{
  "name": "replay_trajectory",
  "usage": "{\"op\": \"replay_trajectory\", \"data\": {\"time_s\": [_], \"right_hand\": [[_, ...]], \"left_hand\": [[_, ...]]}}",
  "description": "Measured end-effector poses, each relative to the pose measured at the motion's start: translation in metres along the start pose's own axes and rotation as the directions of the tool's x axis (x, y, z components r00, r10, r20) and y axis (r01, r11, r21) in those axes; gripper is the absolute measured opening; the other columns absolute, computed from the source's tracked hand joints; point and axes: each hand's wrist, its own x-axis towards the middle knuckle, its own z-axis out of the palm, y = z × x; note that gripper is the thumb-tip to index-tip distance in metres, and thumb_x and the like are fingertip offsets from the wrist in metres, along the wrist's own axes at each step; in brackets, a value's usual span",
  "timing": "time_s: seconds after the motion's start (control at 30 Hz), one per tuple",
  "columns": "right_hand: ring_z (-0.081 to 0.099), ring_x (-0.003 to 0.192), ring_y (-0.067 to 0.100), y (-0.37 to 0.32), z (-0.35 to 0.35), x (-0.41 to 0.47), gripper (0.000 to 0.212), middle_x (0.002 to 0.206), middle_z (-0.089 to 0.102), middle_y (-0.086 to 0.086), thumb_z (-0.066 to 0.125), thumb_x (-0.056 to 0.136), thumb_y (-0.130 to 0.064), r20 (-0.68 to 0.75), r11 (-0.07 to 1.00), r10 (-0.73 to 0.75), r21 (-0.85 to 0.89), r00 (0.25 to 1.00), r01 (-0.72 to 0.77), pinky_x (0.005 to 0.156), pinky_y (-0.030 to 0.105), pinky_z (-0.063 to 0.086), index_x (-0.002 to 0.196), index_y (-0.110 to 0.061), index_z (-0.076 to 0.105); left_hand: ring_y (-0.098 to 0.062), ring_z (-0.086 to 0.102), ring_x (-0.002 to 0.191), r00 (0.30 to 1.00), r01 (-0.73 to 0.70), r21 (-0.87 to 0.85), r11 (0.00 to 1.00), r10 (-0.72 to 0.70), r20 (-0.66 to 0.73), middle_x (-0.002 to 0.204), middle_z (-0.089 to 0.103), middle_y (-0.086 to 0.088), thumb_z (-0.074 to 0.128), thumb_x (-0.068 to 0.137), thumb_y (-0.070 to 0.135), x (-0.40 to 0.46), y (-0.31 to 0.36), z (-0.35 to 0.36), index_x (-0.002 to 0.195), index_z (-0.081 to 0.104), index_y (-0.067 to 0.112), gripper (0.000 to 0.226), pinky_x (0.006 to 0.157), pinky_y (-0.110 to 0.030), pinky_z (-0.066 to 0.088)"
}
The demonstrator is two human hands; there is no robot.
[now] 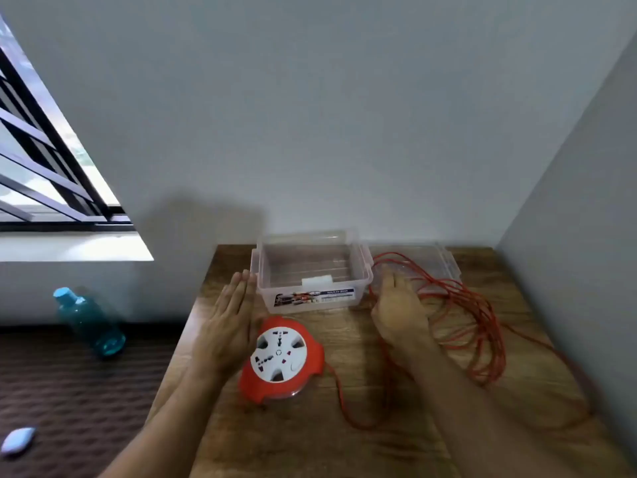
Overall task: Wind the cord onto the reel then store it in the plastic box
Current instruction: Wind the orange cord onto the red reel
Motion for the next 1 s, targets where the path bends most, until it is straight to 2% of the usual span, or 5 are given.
{"op": "replay_trajectory", "data": {"time_s": [0.13, 0.27, 0.57, 0.8, 1.0], "right_hand": [[0.056, 0.078, 0.036, -0.009, 0.002, -0.032, 0.034, 0.084, 0.059, 0.015, 0.038, 0.069, -0.025, -0.076, 0.969, -0.243, -0.05, 0.967, 0.24, 0.066, 0.045, 0.052, 0.088, -0.007, 0.06], [0.055, 0.098, 0.025, -0.034, 0.003, -0.036, 0.026, 0.108, 0.059, 0.008, 0.052, 0.087, -0.021, 0.219, 0.851, -0.523, 0.075, 0.824, 0.52, 0.085, 0.04, 0.05, 0.112, -0.015, 0.059], [0.046, 0.132, 0.031, -0.108, 0.025, -0.044, 0.055, 0.149, 0.042, 0.009, 0.048, 0.097, -0.052, 0.469, 0.877, -0.435, 0.026, 0.769, 0.48, 0.106, 0.048, 0.042, 0.149, -0.041, 0.037], [0.051, 0.128, 0.037, -0.132, 0.027, -0.058, 0.061, 0.149, 0.044, 0.014, 0.045, 0.101, -0.047, 0.54, 0.898, -0.335, -0.063, 0.772, 0.434, 0.098, 0.048, 0.049, 0.154, -0.048, 0.015], [0.055, 0.121, 0.035, -0.136, 0.021, -0.063, 0.058, 0.139, 0.051, 0.013, 0.049, 0.101, -0.034, 0.495, 0.921, -0.353, 0.037, 0.794, 0.387, 0.096, 0.049, 0.051, 0.152, -0.046, 0.025]], "left_hand": [[-0.034, 0.068, 0.119, 0.993, -0.105, 0.103, 0.989, 0.098, 0.073, 0.134, 0.068, -0.012, 0.021, 0.107, 0.053, -0.027, 0.007, 0.013, 0.139, 0.058, 0.007, 0.068, 0.096, -0.045, 0.056], [-0.022, 0.058, 0.128, 0.989, 0.115, 0.045, 0.992, -0.119, 0.092, 0.145, 0.058, -0.001, 0.033, 0.107, 0.05, -0.027, 0.018, 0.012, 0.149, 0.047, 0.019, 0.054, 0.1, -0.037, 0.05], [-0.028, 0.062, 0.124, 0.934, 0.315, -0.108, 0.943, -0.287, 0.214, 0.142, 0.06, -0.009, 0.049, 0.104, 0.043, -0.016, 0.016, 0.015, 0.148, 0.046, 0.017, 0.051, 0.099, -0.043, 0.052], [-0.029, 0.069, 0.112, 0.848, 0.513, -0.427, 0.744, -0.363, 0.386, 0.13, 0.07, -0.008, 0.06, 0.098, 0.031, -0.002, -0.002, 0.018, 0.136, 0.063, 0.021, 0.039, 0.097, -0.05, 0.058], [-0.022, 0.072, 0.082, 0.743, 0.664, -0.672, 0.329, -0.389, 0.544, 0.09, 0.077, -0.011, 0.04, 0.111, 0.033, -0.006, -0.002, -0.002, 0.1, 0.071, 0.01, 0.04, 0.064, -0.03, 0.055]]}}
